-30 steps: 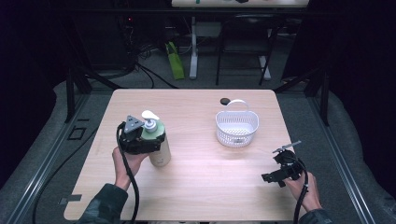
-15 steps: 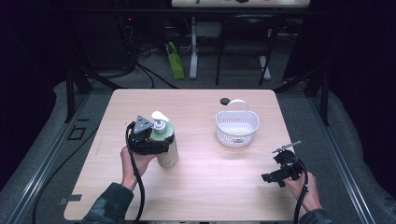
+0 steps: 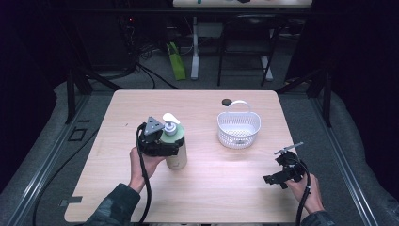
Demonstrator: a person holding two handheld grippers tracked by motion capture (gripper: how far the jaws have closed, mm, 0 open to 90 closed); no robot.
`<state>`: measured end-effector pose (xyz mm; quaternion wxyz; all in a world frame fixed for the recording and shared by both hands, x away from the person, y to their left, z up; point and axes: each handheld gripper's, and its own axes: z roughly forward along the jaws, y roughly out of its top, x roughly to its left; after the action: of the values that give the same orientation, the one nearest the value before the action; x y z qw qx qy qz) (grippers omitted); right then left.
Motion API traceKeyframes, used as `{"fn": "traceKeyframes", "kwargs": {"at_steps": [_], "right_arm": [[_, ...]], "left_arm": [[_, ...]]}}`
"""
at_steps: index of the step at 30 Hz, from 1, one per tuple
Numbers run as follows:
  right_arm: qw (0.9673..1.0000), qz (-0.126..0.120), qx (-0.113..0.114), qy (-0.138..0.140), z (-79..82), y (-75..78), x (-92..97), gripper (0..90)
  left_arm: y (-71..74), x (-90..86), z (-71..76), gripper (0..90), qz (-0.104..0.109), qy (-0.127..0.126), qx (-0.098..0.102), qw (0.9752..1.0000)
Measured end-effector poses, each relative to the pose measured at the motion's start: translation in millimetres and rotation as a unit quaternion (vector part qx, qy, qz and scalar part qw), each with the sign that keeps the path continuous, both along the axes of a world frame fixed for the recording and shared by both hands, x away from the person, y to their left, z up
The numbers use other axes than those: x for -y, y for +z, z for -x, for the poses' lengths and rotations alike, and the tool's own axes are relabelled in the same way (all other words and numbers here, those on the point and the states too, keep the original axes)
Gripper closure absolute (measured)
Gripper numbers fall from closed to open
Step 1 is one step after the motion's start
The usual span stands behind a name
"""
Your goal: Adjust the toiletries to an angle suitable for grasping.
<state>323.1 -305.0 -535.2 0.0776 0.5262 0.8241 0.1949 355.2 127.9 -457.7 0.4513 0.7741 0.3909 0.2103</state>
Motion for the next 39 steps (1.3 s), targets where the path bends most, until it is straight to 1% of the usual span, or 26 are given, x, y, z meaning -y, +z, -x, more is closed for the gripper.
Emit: {"fn": "traceKeyframes", "kwargs": {"at_steps": [2, 5, 11, 16, 27, 32, 39], "right_arm": [[1.0000, 0.000, -0.002, -0.001, 0.2, 0.3, -0.4, 2.4], [1.0000, 0.004, 0.000, 0.000, 0.0, 0.7, 0.1, 2.4], [1.0000, 0.002, 0.005, -0.003, 0.6, 1.3, 1.4, 2.4], [1.0000, 0.005, 0.005, 0.001, 0.3, 1.2, 1.1, 2.4], [1.0000, 0.002, 0.002, -0.002, 0.8, 2.0, 0.9, 2.5], [1.0000, 0.008, 0.005, 0.000, 0.8, 2.4, 0.5, 2.7], [1.0000, 0.007, 0.005, 0.004, 0.4, 1.5, 0.9, 2.7]], "left_arm": [[-0.2, 3.4, 0.0, 12.0, 0.001, -0.002, 0.002, 1.0000], [-0.1, 7.9, -0.6, 12.0, 0.000, -0.007, 0.001, 1.0000], [0.1, 15.9, -1.6, 12.0, -0.001, -0.015, 0.002, 0.9999], [0.2, 22.5, -2.2, 12.0, -0.001, -0.023, 0.001, 0.9997], [0.5, 36.2, -3.7, 12.0, -0.001, -0.036, -0.001, 0.9994], [0.8, 47.3, -5.5, 12.0, -0.001, -0.047, -0.001, 0.9989], [1.0, 59.3, -7.0, 12.0, -0.001, -0.057, -0.001, 0.9984]]}}
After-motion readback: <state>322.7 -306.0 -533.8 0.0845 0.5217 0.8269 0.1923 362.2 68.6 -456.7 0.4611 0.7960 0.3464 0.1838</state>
